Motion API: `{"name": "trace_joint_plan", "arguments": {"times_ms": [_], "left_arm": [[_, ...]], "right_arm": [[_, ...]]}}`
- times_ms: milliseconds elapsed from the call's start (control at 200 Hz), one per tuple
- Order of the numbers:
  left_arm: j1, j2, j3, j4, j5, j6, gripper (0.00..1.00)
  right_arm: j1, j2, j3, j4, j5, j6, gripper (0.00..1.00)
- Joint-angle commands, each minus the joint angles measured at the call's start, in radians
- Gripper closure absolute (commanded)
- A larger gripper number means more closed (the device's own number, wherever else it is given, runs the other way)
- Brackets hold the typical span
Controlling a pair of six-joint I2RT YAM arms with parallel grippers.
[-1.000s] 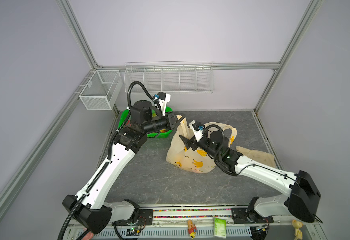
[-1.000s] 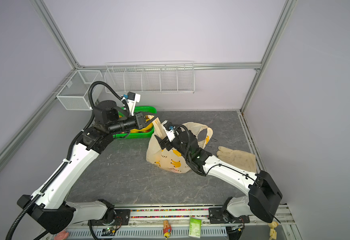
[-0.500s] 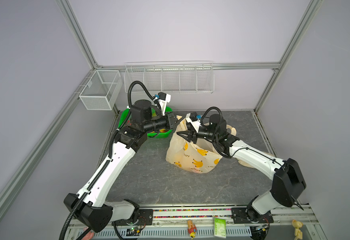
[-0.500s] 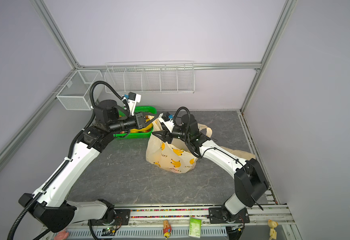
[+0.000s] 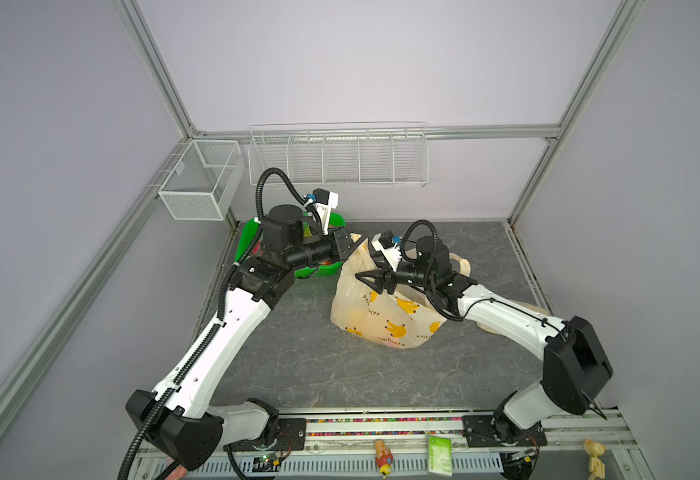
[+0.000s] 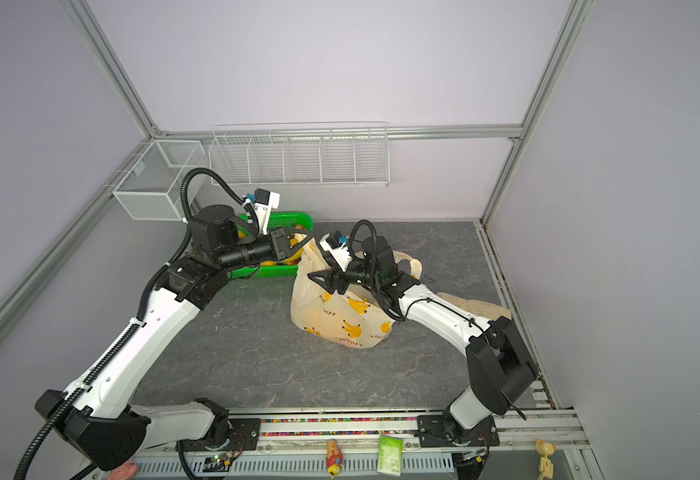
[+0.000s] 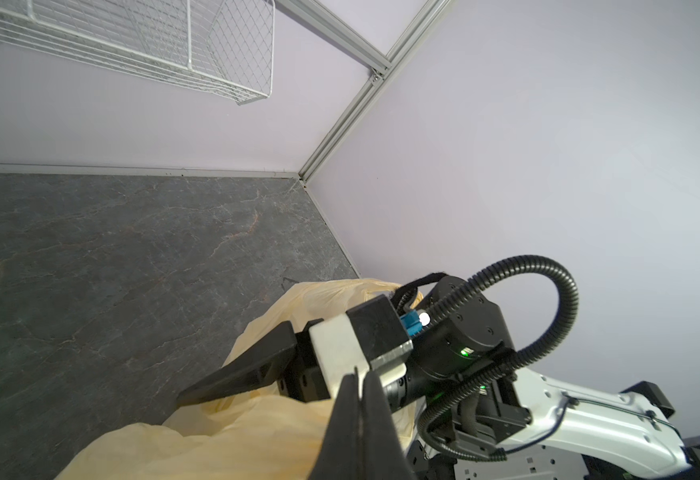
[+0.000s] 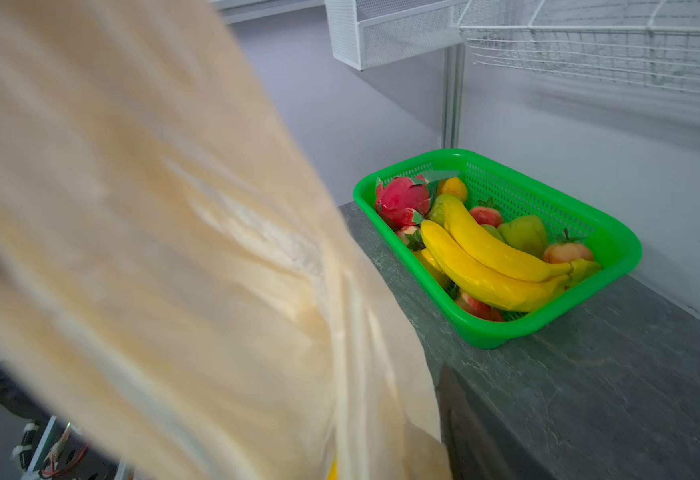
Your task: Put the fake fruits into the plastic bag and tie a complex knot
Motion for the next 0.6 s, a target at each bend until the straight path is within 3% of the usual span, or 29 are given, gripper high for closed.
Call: {"name": "trace_joint_plan", "arguments": {"times_ms": [0,255,440,535,595], "left_arm": [[0.009,-0.019,0.016,-0.025,-0.053,0.036,1.0],[0.014,-0.007,0.03,-0.06,-0.082,0.056,1.0],[0.019,-0.005,0.035,-0.062,-0.071,0.058,1.0],[0.019,-0.005,0.049,-0.062,-0.059,0.055,1.0],[0.019,-0.002,0.061,-0.064,-0.033,0.061,1.0]], "right_arm": [[-0.006,-0.101,0.103,-0.262,0.155,-0.051,0.02],[-0.018,-0.265,0.232,-0.617,0.375,-0.027,0.1],[-0.099,-0.417,0.201,-0.794,0.545,0.045,0.1],[-0.142,-0.473,0.144,-0.791,0.466,0.04,0.08],[-0.134,-0.48,0.105,-0.726,0.28,0.007,0.06]]}}
